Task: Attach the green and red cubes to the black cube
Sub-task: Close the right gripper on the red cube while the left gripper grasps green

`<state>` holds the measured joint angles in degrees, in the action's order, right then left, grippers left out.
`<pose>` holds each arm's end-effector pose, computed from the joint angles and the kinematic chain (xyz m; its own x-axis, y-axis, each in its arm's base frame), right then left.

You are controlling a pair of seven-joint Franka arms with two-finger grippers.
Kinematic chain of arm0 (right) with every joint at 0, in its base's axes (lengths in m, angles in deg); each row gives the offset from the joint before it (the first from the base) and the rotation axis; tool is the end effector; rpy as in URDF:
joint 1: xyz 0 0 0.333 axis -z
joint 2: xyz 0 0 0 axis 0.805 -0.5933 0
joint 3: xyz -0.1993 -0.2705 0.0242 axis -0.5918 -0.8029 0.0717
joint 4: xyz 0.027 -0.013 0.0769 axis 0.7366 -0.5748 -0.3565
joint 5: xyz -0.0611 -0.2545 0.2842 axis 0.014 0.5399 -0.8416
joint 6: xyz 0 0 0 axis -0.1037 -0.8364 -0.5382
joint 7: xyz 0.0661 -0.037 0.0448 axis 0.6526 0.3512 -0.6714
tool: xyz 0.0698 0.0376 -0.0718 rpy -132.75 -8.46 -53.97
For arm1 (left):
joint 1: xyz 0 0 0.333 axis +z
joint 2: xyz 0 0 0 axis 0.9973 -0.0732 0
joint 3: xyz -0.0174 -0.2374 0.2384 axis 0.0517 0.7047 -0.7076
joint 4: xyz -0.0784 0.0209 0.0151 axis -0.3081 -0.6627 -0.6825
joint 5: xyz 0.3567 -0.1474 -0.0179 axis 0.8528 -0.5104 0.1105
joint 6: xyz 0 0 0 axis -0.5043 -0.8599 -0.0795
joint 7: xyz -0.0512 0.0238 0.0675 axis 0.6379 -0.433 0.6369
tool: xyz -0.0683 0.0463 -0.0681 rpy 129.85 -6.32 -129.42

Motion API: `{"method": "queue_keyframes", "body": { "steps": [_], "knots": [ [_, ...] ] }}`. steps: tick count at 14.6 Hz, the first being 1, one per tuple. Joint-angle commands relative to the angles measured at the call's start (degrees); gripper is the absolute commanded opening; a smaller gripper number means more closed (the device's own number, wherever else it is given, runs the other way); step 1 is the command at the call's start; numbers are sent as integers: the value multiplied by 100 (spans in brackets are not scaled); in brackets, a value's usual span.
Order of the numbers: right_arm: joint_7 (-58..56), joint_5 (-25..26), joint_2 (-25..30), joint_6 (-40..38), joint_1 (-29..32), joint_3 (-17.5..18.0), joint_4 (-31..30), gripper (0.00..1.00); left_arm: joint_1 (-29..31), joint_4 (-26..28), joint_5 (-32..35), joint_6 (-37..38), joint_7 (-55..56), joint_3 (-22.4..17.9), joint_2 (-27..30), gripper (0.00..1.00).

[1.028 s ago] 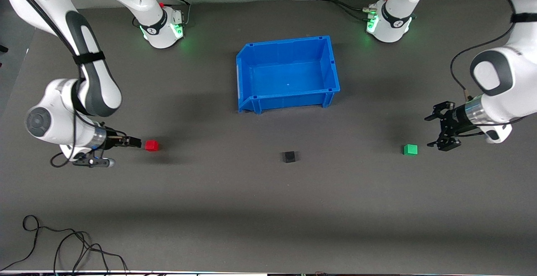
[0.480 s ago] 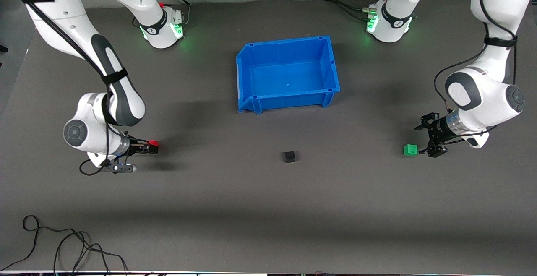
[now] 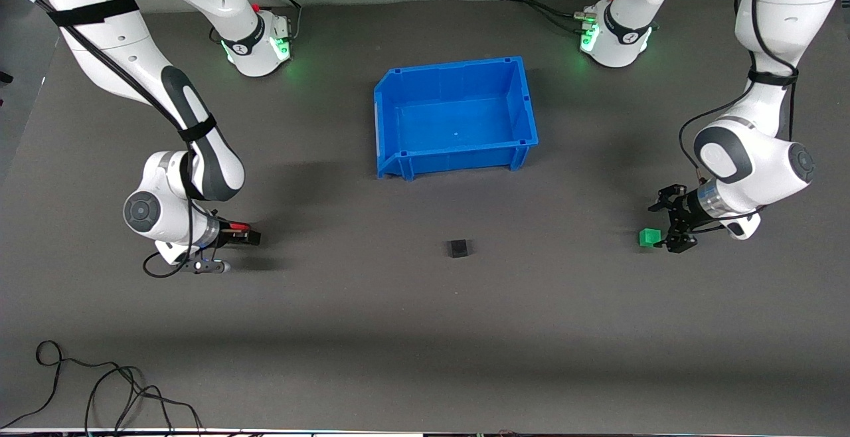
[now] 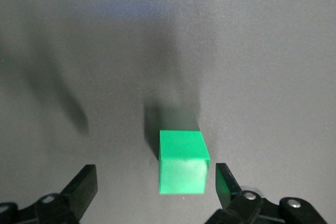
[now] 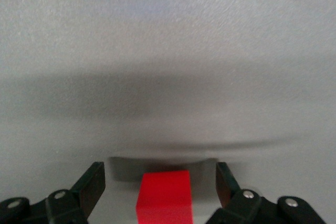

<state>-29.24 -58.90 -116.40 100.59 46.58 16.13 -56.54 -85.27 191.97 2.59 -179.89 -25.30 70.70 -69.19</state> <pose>0.5932 0.0240 0.1953 0.9916 -0.0764 -0.1042 -0.0773 -0.9970 -0.0051 0.5545 0.0556 0.2118 0.0801 0.9547 -0.2867 0.9946 -0.0576 0.0862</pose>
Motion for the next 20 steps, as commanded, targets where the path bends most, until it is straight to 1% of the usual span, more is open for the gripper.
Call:
{"method": "queue_keyframes", "body": {
  "steps": [1, 3, 4, 5, 6, 7, 8, 10, 12, 14, 17, 18, 19, 20],
  "knots": [
    [95, -66, 203, 116, -62, -46, -242, 94, -53, -150, -134, -50, -116, -18, -134, 100],
    [78, -66, 212, 116, -62, -55, -277, 92, -44, -168, -134, -50, -116, -18, -161, 100],
    [78, -66, 212, 142, -53, -64, -286, 90, -44, -185, -134, -50, -116, -18, -178, 94],
    [78, -66, 212, 142, -53, -64, -304, 87, -36, -203, -125, -50, -116, -18, -178, 84],
    [78, -57, 212, 142, -53, -64, -304, 83, -27, -229, -125, -50, -125, -18, -187, 71],
    [78, -57, 221, 142, -53, -73, -321, 83, -27, -247, -134, -50, -143, -18, -222, 59],
    [86, -57, 230, 142, -53, -73, -356, 83, -18, -264, -125, -50, -151, -18, -222, 48],
    [78, -57, 291, 142, -53, -73, -400, 76, -9, -273, -125, -41, -152, -18, -222, 29],
    [78, -57, 300, 142, -53, -73, -418, 71, -9, -317, -134, -23, -152, -18, -222, 27],
    [60, -57, 300, 142, -44, -82, -418, 61, -9, -370, -134, 29, -143, -18, -222, 26],
    [60, -57, 300, 142, -44, -82, -418, 49, -9, -545, -134, 91, -38, -18, -205, 26],
    [60, -57, 300, 142, -44, -82, -418, 41, -18, -650, -134, 222, -2, -18, -179, 26],
    [60, -57, 300, 142, -44, -82, -418, 17, -27, -790, -134, 432, 102, -27, -170, 26],
    [78, -66, 300, 142, -44, -82, -418, 0, -27, -940, -117, 660, 243, -27, -170, 26]
  ]
}}
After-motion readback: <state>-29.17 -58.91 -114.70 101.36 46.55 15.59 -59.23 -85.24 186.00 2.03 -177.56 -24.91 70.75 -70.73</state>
